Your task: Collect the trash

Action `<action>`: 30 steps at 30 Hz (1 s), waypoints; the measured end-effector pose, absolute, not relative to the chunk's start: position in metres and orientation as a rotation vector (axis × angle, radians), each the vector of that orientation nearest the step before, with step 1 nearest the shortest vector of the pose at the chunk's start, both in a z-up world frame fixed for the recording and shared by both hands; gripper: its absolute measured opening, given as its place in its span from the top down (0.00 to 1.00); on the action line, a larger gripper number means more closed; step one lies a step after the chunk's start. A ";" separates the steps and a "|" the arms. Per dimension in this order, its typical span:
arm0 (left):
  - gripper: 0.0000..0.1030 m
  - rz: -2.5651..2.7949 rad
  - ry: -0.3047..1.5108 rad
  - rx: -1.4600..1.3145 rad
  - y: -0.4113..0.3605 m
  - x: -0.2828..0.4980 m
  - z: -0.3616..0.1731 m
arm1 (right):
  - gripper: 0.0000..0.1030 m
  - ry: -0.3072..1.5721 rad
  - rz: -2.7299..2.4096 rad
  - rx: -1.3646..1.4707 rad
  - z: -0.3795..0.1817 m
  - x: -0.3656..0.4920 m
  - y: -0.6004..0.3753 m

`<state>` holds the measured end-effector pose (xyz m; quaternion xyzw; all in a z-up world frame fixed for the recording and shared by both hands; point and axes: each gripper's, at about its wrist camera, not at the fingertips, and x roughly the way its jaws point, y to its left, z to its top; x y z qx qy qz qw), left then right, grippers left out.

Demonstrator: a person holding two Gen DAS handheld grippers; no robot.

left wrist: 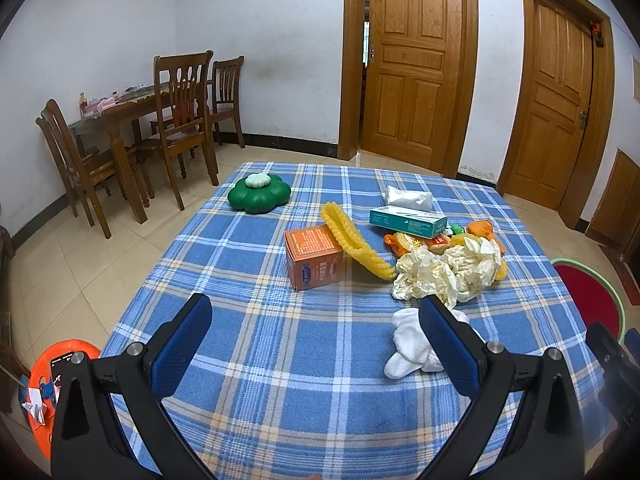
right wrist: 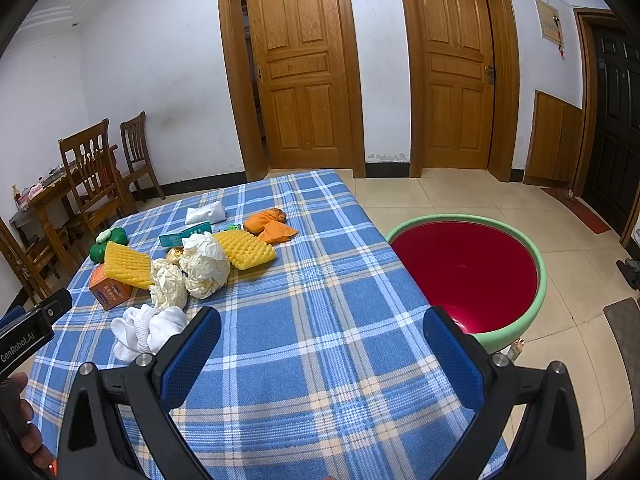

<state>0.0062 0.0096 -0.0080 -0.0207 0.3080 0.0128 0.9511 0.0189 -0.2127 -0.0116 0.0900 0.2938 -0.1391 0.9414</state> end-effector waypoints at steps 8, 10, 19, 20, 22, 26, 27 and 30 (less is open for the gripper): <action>0.01 0.026 0.627 -0.043 0.010 0.006 -0.008 | 0.00 0.601 -0.284 0.185 -0.013 0.018 -0.214; 0.01 0.027 0.627 -0.043 0.010 0.006 -0.008 | 0.00 0.602 -0.284 0.185 -0.013 0.019 -0.214; 0.01 0.025 0.627 -0.042 0.010 0.006 -0.008 | 0.00 0.603 -0.285 0.186 -0.013 0.018 -0.214; 0.01 0.026 0.627 -0.042 0.010 0.006 -0.008 | 0.00 0.603 -0.284 0.186 -0.013 0.018 -0.213; 0.01 0.026 0.627 -0.043 0.010 0.006 -0.008 | 0.00 0.603 -0.284 0.185 -0.013 0.018 -0.213; 0.01 0.029 0.630 -0.049 0.012 0.007 -0.009 | 0.00 0.605 -0.283 0.185 -0.015 0.018 -0.214; 0.01 0.031 0.631 -0.051 0.013 0.007 -0.009 | 0.00 0.605 -0.283 0.185 -0.016 0.018 -0.214; 0.01 0.035 0.632 -0.053 0.014 0.007 -0.010 | 0.00 0.605 -0.283 0.185 -0.016 0.018 -0.214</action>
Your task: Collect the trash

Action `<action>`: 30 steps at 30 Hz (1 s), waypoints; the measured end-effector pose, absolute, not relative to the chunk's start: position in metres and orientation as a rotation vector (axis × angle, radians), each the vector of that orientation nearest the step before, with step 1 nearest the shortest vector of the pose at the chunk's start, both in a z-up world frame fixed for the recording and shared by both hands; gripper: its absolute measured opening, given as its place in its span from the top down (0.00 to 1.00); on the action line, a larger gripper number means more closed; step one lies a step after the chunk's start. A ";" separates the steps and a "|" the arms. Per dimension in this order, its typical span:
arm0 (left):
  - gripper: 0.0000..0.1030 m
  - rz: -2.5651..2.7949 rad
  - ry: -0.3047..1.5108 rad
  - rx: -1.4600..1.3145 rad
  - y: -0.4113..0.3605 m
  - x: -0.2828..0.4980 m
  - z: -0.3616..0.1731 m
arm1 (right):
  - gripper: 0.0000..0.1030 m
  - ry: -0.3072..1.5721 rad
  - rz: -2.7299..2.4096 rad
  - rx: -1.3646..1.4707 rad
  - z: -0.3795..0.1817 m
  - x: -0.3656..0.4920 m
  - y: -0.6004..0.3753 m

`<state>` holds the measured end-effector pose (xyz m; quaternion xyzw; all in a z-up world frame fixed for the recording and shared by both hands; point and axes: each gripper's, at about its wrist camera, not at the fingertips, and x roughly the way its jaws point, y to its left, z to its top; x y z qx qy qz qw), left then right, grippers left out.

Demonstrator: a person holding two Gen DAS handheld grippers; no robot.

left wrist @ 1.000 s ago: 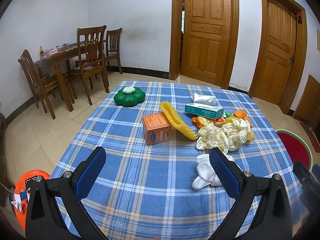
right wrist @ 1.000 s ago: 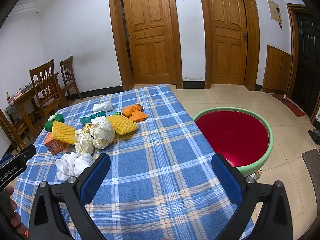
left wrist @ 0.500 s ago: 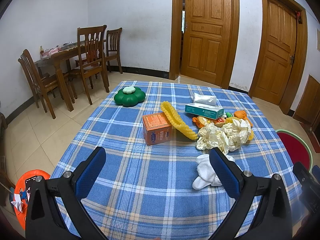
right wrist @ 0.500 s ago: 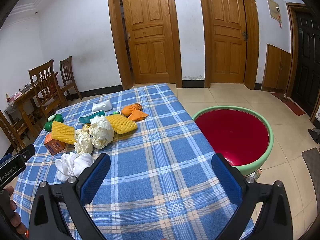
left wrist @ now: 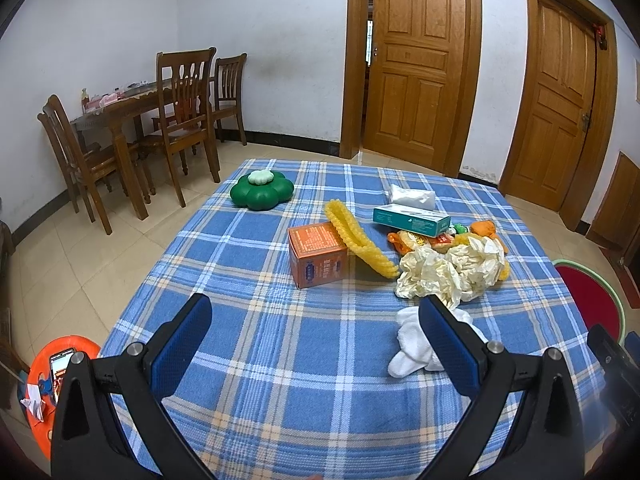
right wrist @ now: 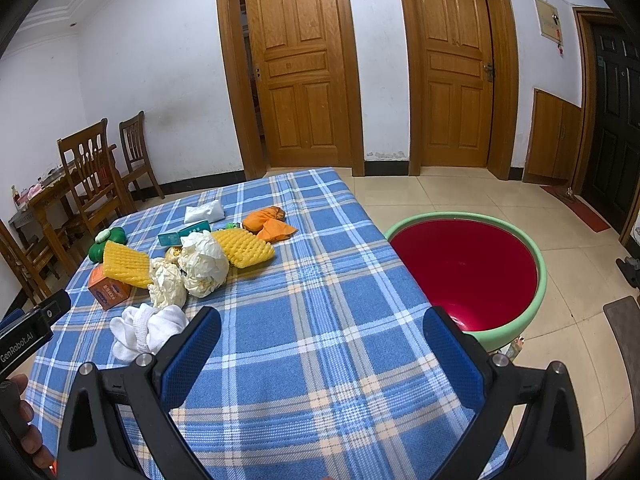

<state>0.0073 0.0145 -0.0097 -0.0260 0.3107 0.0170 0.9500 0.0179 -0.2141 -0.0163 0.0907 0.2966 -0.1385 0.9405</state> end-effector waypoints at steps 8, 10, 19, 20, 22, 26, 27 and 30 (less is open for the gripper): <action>0.01 0.039 0.637 -0.056 0.015 0.007 -0.011 | 0.00 0.607 -0.283 0.187 -0.017 0.016 -0.215; 0.01 0.039 0.637 -0.056 0.015 0.007 -0.011 | 0.00 0.608 -0.283 0.187 -0.017 0.017 -0.215; 0.01 0.039 0.638 -0.052 0.016 0.007 -0.011 | 0.00 0.606 -0.281 0.186 -0.015 0.019 -0.211; 0.01 0.040 0.637 -0.048 0.016 0.007 -0.011 | 0.00 0.605 -0.277 0.186 -0.015 0.019 -0.211; 0.01 0.045 0.632 -0.041 0.019 0.007 -0.009 | 0.00 0.604 -0.268 0.184 -0.012 0.021 -0.211; 0.01 0.059 0.624 -0.029 0.029 0.012 -0.004 | 0.00 0.612 -0.251 0.192 -0.006 0.028 -0.211; 0.01 0.062 0.625 -0.025 0.031 0.015 -0.003 | 0.00 0.615 -0.247 0.192 -0.005 0.031 -0.211; 0.01 0.077 0.633 -0.010 0.037 0.025 -0.002 | 0.00 0.627 -0.230 0.187 -0.001 0.040 -0.210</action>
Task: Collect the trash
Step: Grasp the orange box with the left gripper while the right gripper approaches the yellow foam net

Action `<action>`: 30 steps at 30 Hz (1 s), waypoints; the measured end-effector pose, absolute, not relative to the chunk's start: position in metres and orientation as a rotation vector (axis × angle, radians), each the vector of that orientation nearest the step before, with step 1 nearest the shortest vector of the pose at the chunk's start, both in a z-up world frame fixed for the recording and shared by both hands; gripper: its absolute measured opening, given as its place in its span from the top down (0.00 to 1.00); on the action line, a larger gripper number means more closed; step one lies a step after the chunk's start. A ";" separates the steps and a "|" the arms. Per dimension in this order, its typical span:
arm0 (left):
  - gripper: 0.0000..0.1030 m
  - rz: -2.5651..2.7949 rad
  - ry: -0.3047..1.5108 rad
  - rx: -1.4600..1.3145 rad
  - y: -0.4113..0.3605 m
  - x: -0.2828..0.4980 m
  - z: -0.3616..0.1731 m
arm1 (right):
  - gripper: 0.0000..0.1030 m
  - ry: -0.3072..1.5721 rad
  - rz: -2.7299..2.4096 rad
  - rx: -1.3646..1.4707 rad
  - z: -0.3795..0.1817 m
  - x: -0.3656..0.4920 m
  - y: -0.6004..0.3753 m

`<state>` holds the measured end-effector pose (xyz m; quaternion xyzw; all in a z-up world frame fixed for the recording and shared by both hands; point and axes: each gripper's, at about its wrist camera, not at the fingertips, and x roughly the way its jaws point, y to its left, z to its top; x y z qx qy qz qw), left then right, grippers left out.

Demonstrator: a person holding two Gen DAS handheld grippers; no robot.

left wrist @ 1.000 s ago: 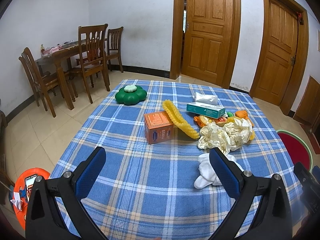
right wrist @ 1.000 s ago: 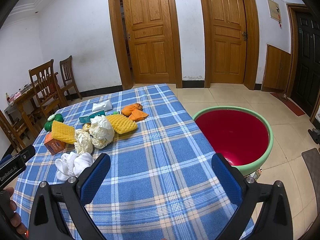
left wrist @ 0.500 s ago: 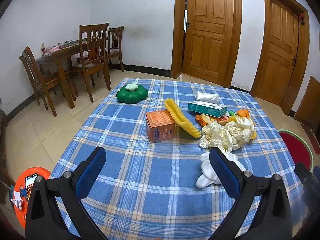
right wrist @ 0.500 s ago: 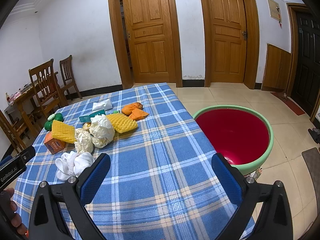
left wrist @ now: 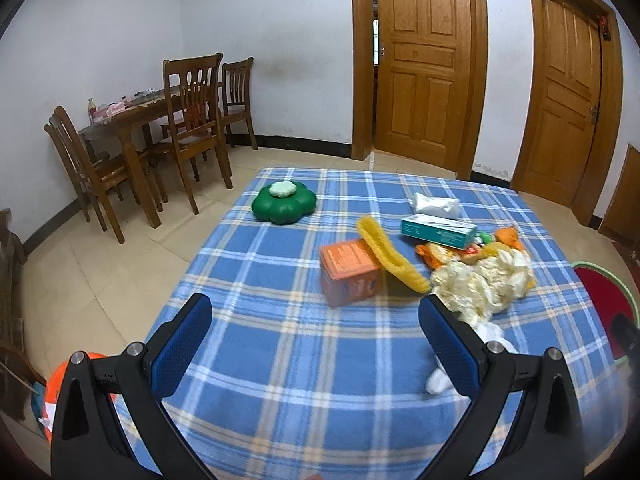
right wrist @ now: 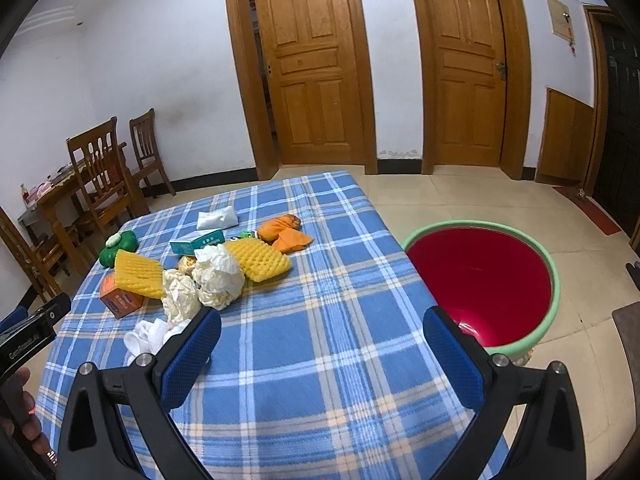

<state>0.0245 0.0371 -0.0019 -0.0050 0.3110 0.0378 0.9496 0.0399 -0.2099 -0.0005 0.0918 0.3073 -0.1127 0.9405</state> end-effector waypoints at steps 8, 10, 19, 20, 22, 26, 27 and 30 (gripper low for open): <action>0.01 0.087 0.719 0.001 0.044 0.064 -0.019 | 0.00 0.657 -0.219 0.185 0.000 0.065 -0.211; 0.01 0.085 0.745 0.016 0.042 0.074 -0.026 | 0.00 0.667 -0.224 0.196 -0.002 0.071 -0.213; 0.01 0.035 0.827 0.039 0.029 0.111 -0.050 | 0.00 0.725 -0.259 0.209 -0.015 0.099 -0.220; 0.01 0.027 0.833 0.041 0.028 0.115 -0.051 | 0.00 0.732 -0.263 0.210 -0.016 0.102 -0.220; 0.01 0.008 0.839 0.044 0.025 0.122 -0.054 | 0.00 0.747 -0.268 0.213 -0.019 0.111 -0.221; 0.07 -0.012 0.824 0.069 0.025 0.134 -0.060 | 0.00 0.782 -0.276 0.217 -0.028 0.128 -0.221; 0.09 -0.013 0.823 0.072 0.027 0.137 -0.062 | 0.00 0.793 -0.280 0.216 -0.029 0.133 -0.221; 0.14 -0.030 0.825 0.039 0.033 0.144 -0.066 | 0.00 0.811 -0.293 0.223 -0.034 0.148 -0.222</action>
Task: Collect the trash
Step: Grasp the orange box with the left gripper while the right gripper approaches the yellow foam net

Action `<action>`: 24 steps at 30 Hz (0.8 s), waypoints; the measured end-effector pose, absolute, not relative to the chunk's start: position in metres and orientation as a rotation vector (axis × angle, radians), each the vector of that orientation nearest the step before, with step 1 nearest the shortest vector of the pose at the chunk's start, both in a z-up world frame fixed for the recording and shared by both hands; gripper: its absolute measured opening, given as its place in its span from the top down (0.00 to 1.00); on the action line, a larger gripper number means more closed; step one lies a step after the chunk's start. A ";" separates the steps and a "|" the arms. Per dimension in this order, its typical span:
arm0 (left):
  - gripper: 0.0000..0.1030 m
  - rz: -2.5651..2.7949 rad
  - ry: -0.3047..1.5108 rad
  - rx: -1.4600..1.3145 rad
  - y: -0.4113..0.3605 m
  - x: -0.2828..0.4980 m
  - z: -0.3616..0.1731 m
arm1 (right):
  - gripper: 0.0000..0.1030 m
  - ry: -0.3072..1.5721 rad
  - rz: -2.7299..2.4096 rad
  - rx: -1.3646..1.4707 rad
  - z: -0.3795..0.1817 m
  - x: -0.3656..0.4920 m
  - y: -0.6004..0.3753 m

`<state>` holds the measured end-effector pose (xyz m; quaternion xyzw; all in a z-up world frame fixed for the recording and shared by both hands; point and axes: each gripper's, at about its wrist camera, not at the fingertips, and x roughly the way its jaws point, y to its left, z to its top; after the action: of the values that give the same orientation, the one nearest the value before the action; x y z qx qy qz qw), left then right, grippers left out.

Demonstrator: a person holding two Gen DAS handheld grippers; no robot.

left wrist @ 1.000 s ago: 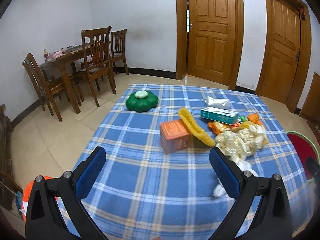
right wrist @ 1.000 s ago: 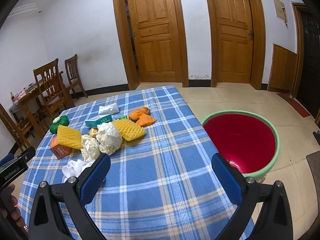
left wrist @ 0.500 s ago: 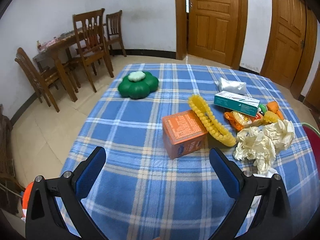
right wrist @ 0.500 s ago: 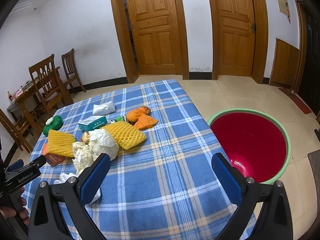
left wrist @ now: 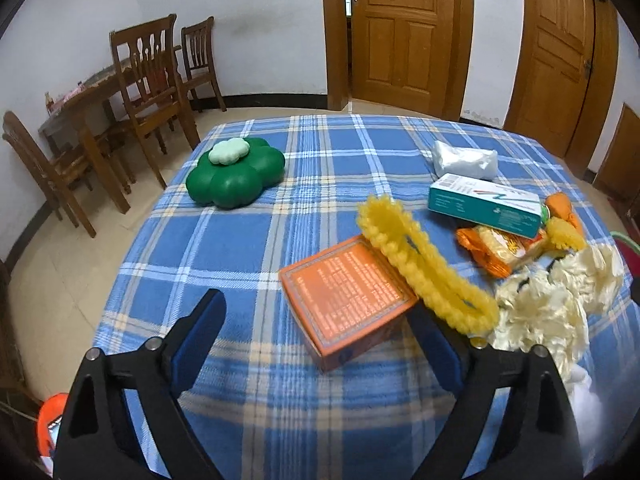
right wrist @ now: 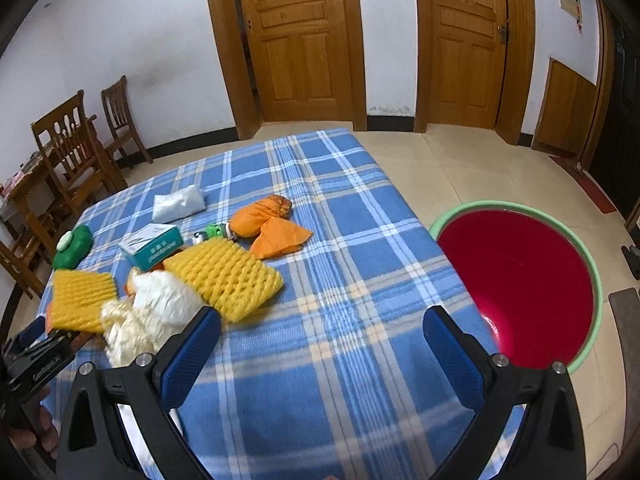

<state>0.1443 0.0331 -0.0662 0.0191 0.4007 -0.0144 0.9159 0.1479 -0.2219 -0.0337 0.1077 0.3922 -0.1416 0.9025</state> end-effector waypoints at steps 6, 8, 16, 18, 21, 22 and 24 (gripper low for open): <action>0.36 -0.128 0.848 -0.055 0.042 0.155 -0.071 | 0.00 0.825 -0.295 0.226 -0.041 0.172 -0.218; 0.36 -0.141 0.846 -0.067 0.044 0.158 -0.070 | 0.00 0.838 -0.295 0.225 -0.044 0.180 -0.217; 0.37 -0.186 0.843 -0.086 0.047 0.162 -0.071 | 0.00 0.861 -0.280 0.271 -0.050 0.196 -0.213; 0.37 -0.191 0.840 -0.094 0.048 0.162 -0.070 | 0.00 0.857 -0.270 0.277 -0.050 0.197 -0.212; 0.37 -0.189 0.820 -0.097 0.047 0.160 -0.067 | 0.06 0.863 -0.246 0.280 -0.050 0.197 -0.210; 0.37 -0.186 0.811 -0.098 0.049 0.156 -0.065 | 0.09 0.869 -0.235 0.287 -0.051 0.198 -0.209; 0.37 -0.173 0.796 -0.096 0.051 0.152 -0.061 | 0.13 0.879 -0.212 0.310 -0.054 0.199 -0.209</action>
<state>0.1523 0.0507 -0.0612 -0.0468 0.3867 -0.0843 0.9171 0.1987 -0.2092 -0.0537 0.1489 0.4229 -0.1019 0.8880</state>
